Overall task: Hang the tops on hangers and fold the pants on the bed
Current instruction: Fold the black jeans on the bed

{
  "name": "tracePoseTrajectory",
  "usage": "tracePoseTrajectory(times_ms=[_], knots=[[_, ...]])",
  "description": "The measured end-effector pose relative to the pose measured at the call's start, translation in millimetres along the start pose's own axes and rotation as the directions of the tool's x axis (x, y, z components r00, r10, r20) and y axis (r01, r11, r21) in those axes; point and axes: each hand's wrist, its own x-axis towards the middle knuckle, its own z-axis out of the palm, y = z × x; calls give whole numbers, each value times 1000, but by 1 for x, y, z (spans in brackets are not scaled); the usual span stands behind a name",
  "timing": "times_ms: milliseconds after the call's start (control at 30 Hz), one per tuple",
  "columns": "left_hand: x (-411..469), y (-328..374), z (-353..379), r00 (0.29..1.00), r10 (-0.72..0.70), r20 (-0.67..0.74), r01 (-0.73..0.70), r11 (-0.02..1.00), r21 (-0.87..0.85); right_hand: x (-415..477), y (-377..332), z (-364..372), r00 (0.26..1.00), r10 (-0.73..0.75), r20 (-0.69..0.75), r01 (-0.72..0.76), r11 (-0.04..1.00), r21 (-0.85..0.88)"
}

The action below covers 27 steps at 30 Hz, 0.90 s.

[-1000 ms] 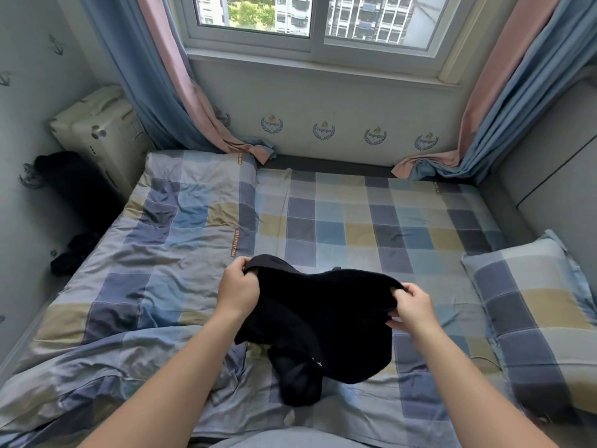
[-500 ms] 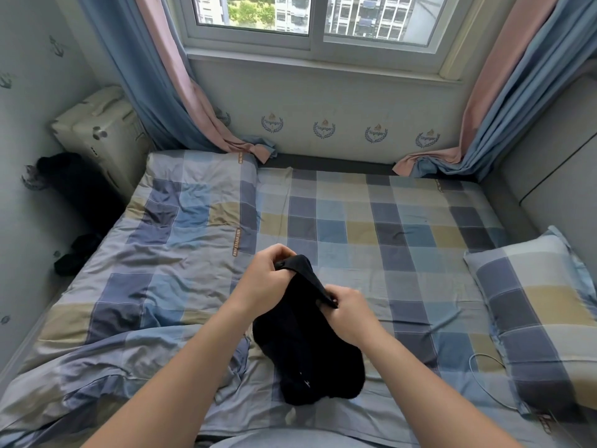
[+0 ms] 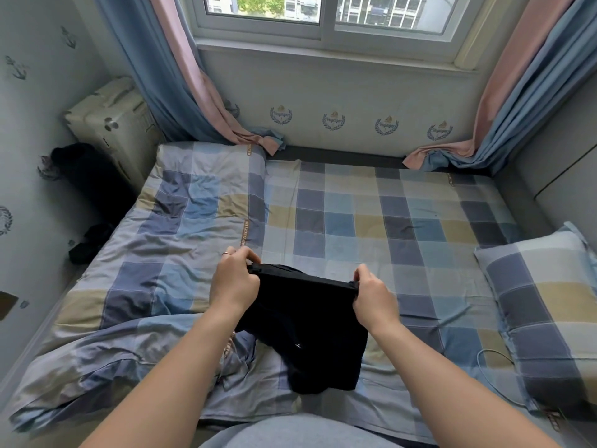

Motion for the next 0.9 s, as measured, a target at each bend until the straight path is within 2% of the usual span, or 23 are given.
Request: tracePoseTrajectory(times_ms=[200,600,767,900], knots=[[14,-35,-11,987,-120,-110,124,992,27,8,36,-2,990,133,56,-119,972,-204],[5,-106,-1,895,-421,-146,428,904,17,9,76,-9,960,281,8,-273,939,-209],[-8,-133,4,841,-526,-127,532,847,14,6,89,-12,939,343,-6,-343,936,-77],[-16,-142,5,802,-592,-80,595,804,15,6,96,-15,877,475,79,-479,877,44]])
